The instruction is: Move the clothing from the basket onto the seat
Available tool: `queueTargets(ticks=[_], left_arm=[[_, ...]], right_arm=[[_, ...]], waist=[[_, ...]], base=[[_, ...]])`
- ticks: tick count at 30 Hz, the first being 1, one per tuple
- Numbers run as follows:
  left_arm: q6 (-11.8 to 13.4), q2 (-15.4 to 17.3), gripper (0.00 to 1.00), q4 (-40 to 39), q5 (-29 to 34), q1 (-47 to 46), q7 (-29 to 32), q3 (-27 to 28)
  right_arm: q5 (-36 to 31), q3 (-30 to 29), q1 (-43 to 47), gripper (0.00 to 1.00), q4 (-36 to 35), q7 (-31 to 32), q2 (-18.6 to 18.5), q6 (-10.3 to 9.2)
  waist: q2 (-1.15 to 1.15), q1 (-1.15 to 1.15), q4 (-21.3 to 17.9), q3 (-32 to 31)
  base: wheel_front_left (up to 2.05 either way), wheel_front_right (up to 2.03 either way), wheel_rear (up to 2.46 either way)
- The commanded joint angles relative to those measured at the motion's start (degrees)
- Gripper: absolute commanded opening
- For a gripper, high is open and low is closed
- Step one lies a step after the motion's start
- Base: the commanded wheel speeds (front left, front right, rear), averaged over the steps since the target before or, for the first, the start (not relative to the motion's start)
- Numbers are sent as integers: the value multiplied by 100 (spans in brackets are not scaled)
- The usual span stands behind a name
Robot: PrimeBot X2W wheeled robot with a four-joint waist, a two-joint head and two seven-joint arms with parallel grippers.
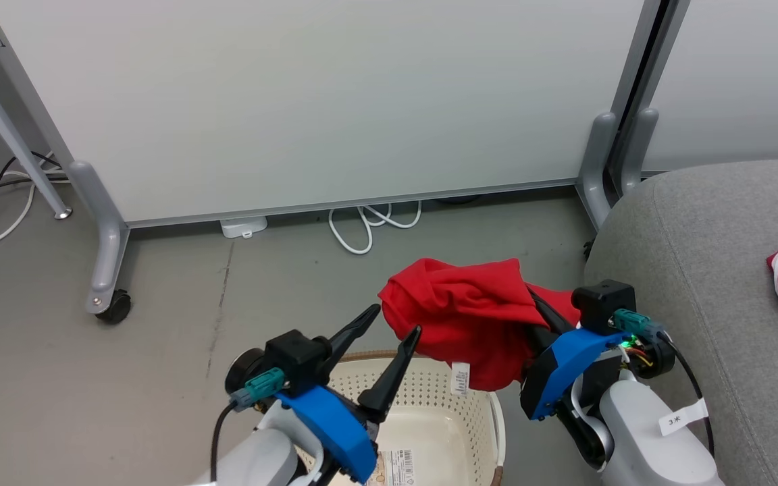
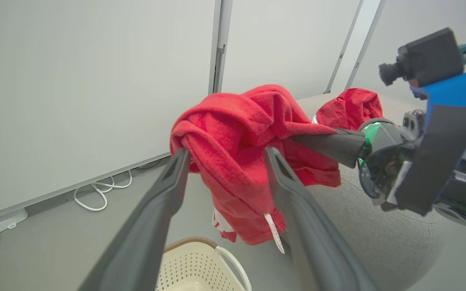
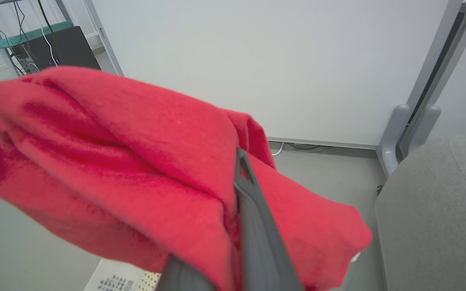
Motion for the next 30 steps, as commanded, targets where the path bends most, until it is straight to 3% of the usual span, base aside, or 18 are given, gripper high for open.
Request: queueTargets(ticks=[1, 6, 13, 23, 30], left_arm=[[-7, 62, 100, -77, 68, 98, -27, 110], [28, 171, 100, -645, 595, 798, -27, 958], [23, 9, 100, -1071, 1214, 1556, -23, 1838], [-18, -175, 100, -1076, 1510, 1768, -23, 2118], [-5, -196, 100, -1159, 1483, 1730, -22, 2123]], right_arm=[[-35, -19, 29, 0, -41, -33, -7, 1], [-104, -102, 90, 0, -121, 9, -7, 1], [-136, -154, 158, 0, -240, 64, -6, 1], [-151, -177, 228, 0, -351, 142, -6, 1], [-116, -172, 178, 0, -412, 174, -7, 1]], waist=[[0, 0, 1, 3], [0, 0, 15, 13], [0, 0, 3, 20], [0, 0, -115, 46], [0, 0, -452, 118]], base=[[0, 0, 0], [0, 0, 0], [0, 0, 0], [0, 0, 0], [0, 0, 0]])
